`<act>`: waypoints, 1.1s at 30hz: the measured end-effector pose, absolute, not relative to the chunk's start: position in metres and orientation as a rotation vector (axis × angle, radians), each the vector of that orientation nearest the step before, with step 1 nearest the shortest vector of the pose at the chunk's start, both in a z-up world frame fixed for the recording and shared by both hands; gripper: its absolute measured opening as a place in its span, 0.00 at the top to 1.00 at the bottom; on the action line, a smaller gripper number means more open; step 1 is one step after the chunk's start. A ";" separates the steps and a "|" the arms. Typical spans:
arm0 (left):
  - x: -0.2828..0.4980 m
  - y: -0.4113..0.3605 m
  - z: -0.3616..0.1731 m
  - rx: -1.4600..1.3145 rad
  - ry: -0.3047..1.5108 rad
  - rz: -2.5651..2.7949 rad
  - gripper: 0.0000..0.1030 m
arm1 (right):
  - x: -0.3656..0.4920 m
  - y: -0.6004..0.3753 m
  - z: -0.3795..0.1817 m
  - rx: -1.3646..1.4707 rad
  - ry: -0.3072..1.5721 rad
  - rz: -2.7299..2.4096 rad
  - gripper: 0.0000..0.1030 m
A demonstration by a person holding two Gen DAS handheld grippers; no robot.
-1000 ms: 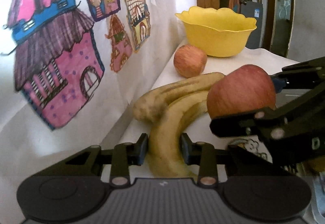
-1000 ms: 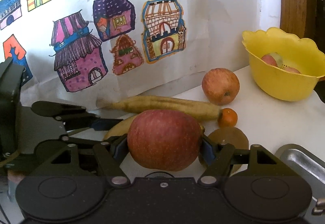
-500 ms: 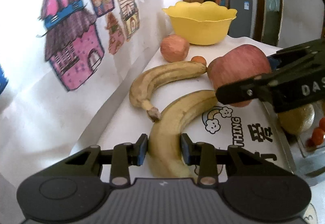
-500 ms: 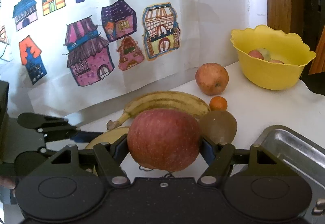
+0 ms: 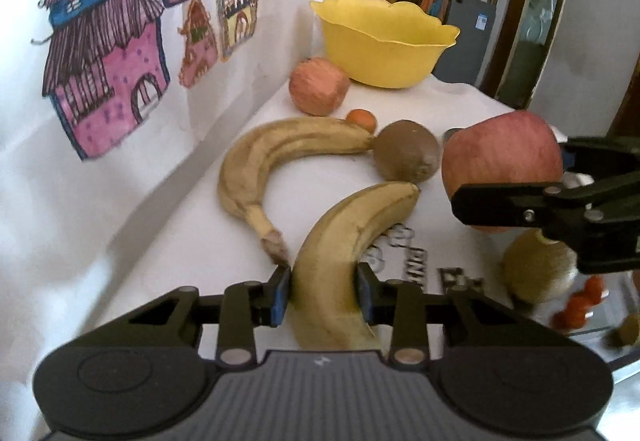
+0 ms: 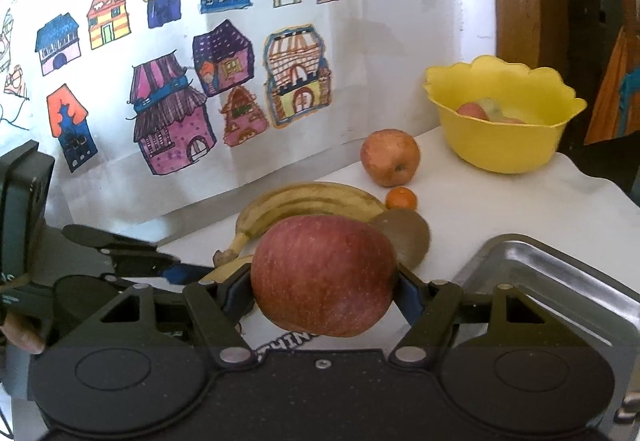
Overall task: Organize fruits
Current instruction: 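Carry the banana and the apple over the metal tray with both tools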
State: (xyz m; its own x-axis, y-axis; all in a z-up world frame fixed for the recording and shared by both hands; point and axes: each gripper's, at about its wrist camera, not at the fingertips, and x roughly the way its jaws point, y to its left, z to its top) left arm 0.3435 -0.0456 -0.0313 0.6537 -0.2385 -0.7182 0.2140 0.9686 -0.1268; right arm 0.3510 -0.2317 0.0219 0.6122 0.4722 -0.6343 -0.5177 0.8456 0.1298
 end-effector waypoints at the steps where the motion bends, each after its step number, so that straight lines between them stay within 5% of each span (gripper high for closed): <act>1: 0.342 -0.046 -0.030 -0.056 0.827 -0.267 0.64 | 0.349 -0.235 0.023 -0.068 0.708 0.568 0.29; 18: 0.315 -0.100 0.011 -0.159 0.735 -0.317 0.64 | 0.303 -0.313 0.055 -0.027 0.630 0.436 0.29; 33: 0.318 -0.181 0.013 -0.092 0.703 -0.402 0.64 | 0.273 -0.391 0.028 0.029 0.662 0.282 0.29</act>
